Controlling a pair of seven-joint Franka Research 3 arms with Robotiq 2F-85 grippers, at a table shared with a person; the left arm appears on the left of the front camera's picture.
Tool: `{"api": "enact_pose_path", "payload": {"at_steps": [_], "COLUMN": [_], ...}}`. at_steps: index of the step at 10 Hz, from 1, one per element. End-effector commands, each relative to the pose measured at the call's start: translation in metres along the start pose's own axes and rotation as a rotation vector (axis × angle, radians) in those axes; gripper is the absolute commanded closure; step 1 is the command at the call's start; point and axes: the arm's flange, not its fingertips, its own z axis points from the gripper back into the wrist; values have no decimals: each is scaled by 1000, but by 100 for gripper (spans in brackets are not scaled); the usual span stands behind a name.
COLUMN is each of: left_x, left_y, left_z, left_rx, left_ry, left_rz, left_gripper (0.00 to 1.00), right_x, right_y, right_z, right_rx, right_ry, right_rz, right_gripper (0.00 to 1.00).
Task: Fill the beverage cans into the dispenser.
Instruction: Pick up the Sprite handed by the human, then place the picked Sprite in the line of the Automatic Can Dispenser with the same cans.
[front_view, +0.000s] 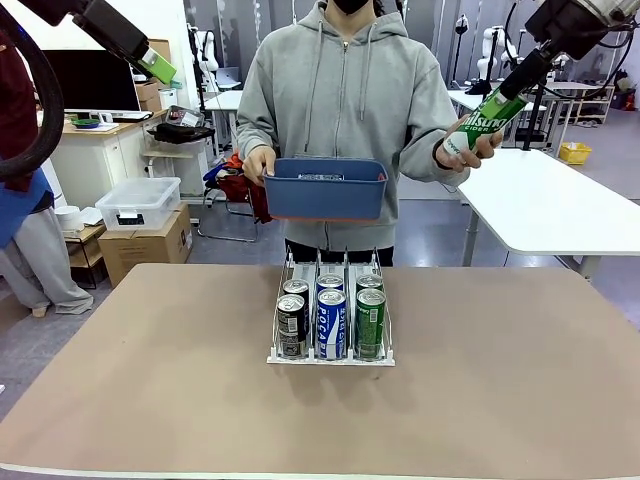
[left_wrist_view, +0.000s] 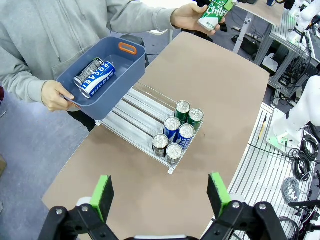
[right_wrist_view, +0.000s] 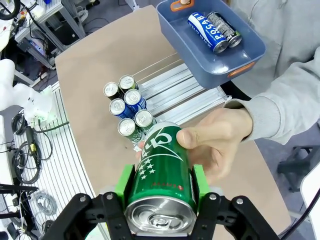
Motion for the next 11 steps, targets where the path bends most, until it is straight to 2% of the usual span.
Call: {"api": "enact_pose_path", "payload": {"at_steps": [1,11], "left_x": [0,0], "left_y": [0,0], "left_z": [0,0], "left_rx": [0,0], "left_ry": [0,0], "left_rz": [0,0], "left_gripper": [0,0], "right_x": [-1,-1], "right_y": [4,1], "right_z": [3,-1], "right_rx": [46,11], "right_ry": [3,7], "right_rz": [10,1], "right_gripper": [100,100]}}
